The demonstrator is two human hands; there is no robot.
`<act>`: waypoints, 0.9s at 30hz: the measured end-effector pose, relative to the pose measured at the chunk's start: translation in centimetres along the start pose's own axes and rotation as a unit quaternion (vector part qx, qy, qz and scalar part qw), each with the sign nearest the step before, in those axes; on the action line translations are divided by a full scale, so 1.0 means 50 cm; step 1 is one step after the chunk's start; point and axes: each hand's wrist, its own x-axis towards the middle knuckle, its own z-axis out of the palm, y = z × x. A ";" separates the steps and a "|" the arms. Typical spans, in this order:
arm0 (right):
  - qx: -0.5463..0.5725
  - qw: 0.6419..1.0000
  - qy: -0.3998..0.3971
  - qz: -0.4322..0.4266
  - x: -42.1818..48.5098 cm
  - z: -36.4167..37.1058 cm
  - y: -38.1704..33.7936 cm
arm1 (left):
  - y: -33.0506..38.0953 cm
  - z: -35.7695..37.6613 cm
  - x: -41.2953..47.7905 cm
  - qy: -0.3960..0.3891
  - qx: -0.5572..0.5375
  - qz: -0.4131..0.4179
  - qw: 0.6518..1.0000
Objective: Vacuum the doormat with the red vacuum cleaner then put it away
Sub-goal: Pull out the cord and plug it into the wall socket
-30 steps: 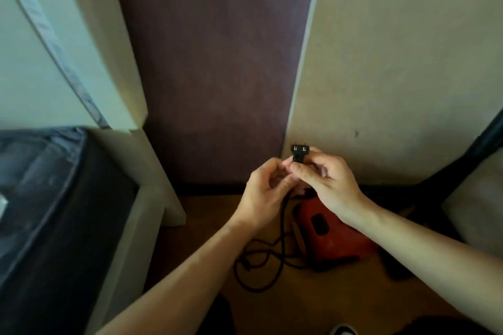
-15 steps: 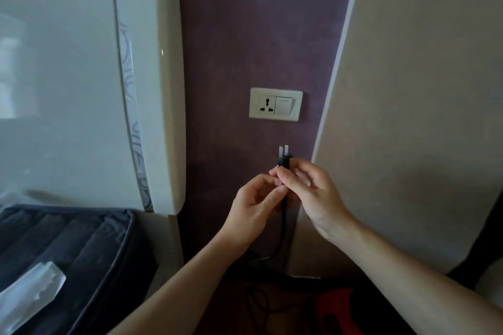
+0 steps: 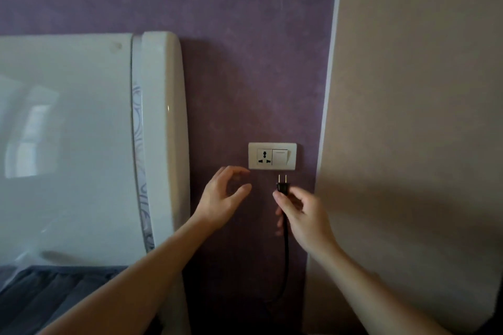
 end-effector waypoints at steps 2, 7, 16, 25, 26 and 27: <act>-0.074 0.997 0.009 -0.018 0.011 0.009 0.011 | -0.024 -0.012 0.020 0.012 0.105 0.063 0.992; -0.259 0.964 0.032 -0.056 0.065 0.029 0.039 | -0.088 -0.014 0.060 0.022 0.260 0.159 0.952; -0.371 0.926 0.060 -0.038 0.143 0.062 0.025 | -0.115 -0.032 0.124 0.024 0.377 0.187 0.907; -0.391 0.917 0.075 -0.016 0.157 0.084 0.026 | -0.121 -0.031 0.127 0.020 0.376 0.185 0.908; -0.396 0.915 0.079 -0.017 0.158 0.089 0.026 | -0.121 -0.031 0.126 0.019 0.373 0.184 0.909; -0.402 0.912 0.085 -0.018 0.159 0.093 0.024 | -0.121 -0.031 0.126 0.017 0.370 0.183 0.911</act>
